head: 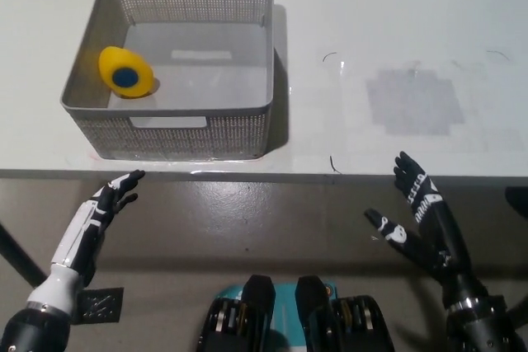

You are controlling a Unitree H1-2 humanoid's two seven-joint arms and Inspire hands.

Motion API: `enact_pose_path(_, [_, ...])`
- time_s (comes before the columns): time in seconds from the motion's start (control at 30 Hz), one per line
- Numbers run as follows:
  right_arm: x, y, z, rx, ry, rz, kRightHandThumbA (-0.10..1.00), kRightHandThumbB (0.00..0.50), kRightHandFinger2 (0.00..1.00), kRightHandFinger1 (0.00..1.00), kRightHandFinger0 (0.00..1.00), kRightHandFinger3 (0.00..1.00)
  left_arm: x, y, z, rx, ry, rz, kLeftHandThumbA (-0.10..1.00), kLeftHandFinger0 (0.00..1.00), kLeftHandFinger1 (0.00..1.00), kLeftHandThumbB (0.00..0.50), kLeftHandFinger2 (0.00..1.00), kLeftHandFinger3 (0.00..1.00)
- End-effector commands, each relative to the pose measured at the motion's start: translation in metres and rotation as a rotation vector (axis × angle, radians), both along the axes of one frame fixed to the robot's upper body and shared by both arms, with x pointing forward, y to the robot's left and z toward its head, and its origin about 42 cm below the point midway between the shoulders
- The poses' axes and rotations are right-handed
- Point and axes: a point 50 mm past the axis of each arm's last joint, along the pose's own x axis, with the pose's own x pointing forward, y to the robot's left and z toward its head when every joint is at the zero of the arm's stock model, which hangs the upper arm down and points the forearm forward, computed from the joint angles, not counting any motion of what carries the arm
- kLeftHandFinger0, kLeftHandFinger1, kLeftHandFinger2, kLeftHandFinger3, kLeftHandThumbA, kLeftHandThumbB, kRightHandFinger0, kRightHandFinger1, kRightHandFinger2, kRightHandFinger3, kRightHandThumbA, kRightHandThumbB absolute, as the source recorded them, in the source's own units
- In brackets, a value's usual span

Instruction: Use the right hand to pick up a yellow duck toy and place it into a container on the left hand side

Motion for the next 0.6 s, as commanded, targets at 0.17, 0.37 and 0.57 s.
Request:
enact_pose_path(0.17, [-0.016,-0.007,0.009,0.027,-0.094,-0.016,1.0,0.394,1.0,1.0,1.0,1.0,0.002,0.002,0.012,-0.009,-0.093,0.012,1.0,1.0,1.0,0.245,1.0,1.0])
enact_pose_path(0.37, [-0.029,-0.003,0.002,0.049,-0.08,-0.013,1.0,0.383,1.0,1.0,1.0,1.0,-0.003,0.001,0.008,-0.015,-0.084,0.013,1.0,1.0,1.0,0.241,1.0,1.0])
enact_pose_path(0.57, [-0.038,-0.005,-0.001,0.069,-0.066,-0.02,1.0,0.387,1.0,1.0,1.0,1.0,-0.008,0.002,0.003,-0.014,-0.07,0.013,1.0,1.0,1.0,0.245,1.0,1.0])
